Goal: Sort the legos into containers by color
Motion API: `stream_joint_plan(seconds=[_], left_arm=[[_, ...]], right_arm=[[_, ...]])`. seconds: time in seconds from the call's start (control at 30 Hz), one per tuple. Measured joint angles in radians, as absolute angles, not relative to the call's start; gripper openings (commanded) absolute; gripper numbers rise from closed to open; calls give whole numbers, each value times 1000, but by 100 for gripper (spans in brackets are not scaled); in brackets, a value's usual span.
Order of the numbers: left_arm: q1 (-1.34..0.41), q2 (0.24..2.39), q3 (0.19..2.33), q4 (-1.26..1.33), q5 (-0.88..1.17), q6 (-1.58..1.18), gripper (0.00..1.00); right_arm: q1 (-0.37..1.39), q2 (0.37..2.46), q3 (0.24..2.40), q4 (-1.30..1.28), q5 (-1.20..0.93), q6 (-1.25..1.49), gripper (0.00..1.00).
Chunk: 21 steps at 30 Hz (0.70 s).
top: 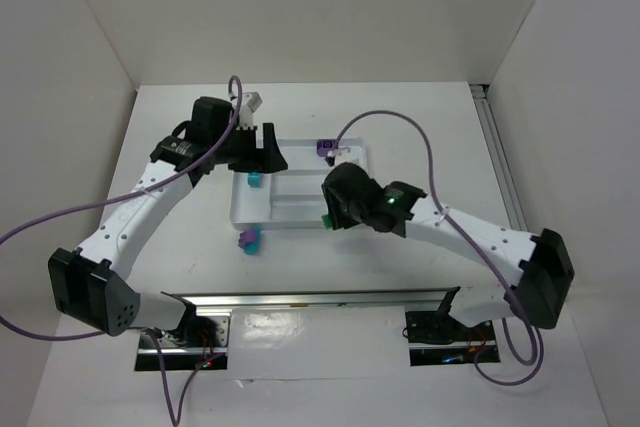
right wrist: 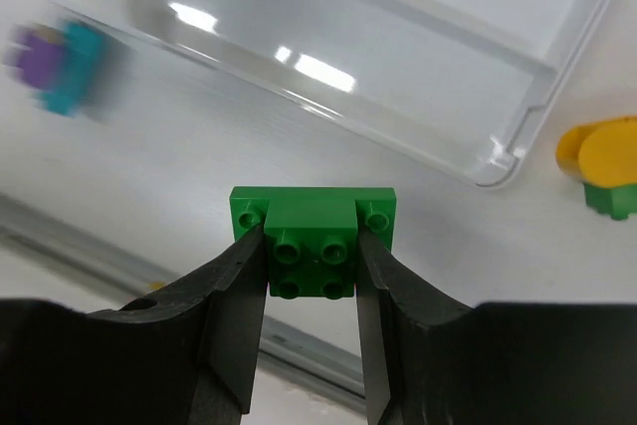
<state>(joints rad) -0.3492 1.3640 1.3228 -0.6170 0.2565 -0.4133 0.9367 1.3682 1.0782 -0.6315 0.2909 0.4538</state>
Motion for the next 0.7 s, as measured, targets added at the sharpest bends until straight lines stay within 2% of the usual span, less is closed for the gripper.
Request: stream_joint_plan(seconds=[0.23, 0.47, 0.7], left_arm=[[-380, 1184, 1065, -355, 467, -366, 90], [-402, 1076, 968, -107, 548, -314, 97], [-456, 942, 778, 153, 603, -206, 97]], right_arm=[[790, 1276, 1248, -631, 102, 436, 23], [598, 1277, 1251, -636, -261, 425, 23], [411, 1240, 1167, -499, -682, 492, 23]])
